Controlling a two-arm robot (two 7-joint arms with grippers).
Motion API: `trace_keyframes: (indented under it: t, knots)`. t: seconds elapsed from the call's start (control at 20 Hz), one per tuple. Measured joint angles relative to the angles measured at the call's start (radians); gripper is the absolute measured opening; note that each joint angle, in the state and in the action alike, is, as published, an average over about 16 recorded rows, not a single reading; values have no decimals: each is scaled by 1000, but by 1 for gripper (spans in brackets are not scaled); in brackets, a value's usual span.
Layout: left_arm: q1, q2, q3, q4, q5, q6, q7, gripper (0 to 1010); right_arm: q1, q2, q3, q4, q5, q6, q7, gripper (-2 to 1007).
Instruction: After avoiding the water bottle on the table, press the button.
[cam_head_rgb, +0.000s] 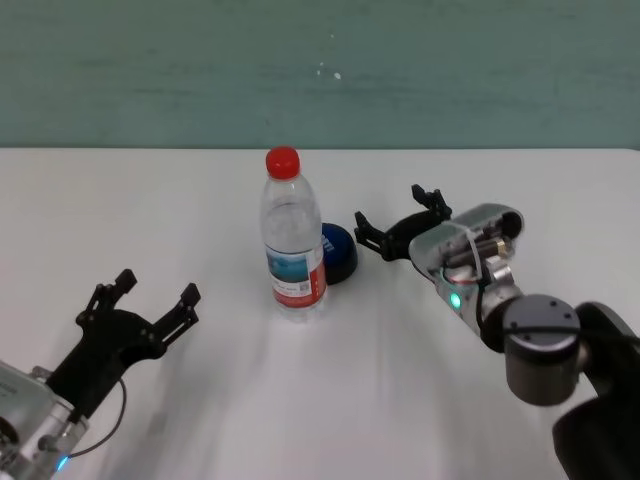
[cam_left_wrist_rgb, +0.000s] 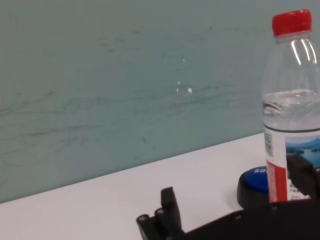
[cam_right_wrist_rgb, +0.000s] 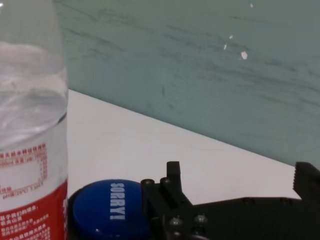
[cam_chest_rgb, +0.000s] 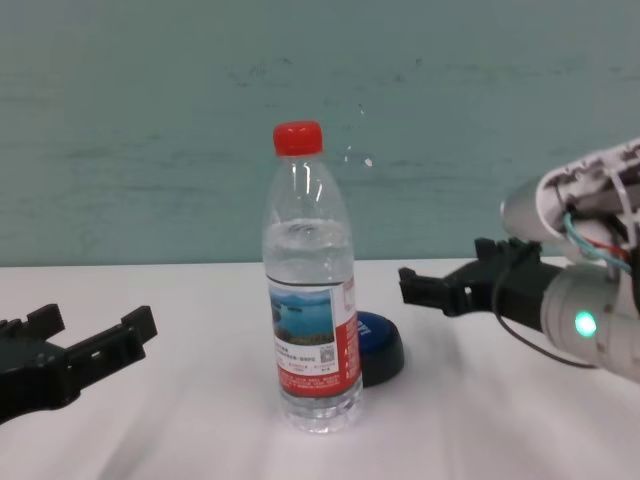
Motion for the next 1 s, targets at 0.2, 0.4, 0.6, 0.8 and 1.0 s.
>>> trace_keyframes:
  t: [0.2, 0.4, 0.6, 0.8, 1.0]
  knots:
    - [0, 0, 0, 0, 0, 0, 0, 1010, -42, 0, 10, -44, -8, 1, -11, 1004]
    - [0, 0, 0, 0, 0, 0, 0, 1010, -83, -1, 18, -89, -18, 3, -20, 1004]
    - [0, 0, 0, 0, 0, 0, 0, 1010, -121, -3, 24, -130, -29, 4, -28, 1004]
    - [0, 0, 0, 0, 0, 0, 0, 1010, -158, -8, 29, -168, -44, 4, -39, 1004]
    - [0, 0, 0, 0, 0, 0, 0, 1010, -191, -13, 34, -198, -61, 2, -53, 1004]
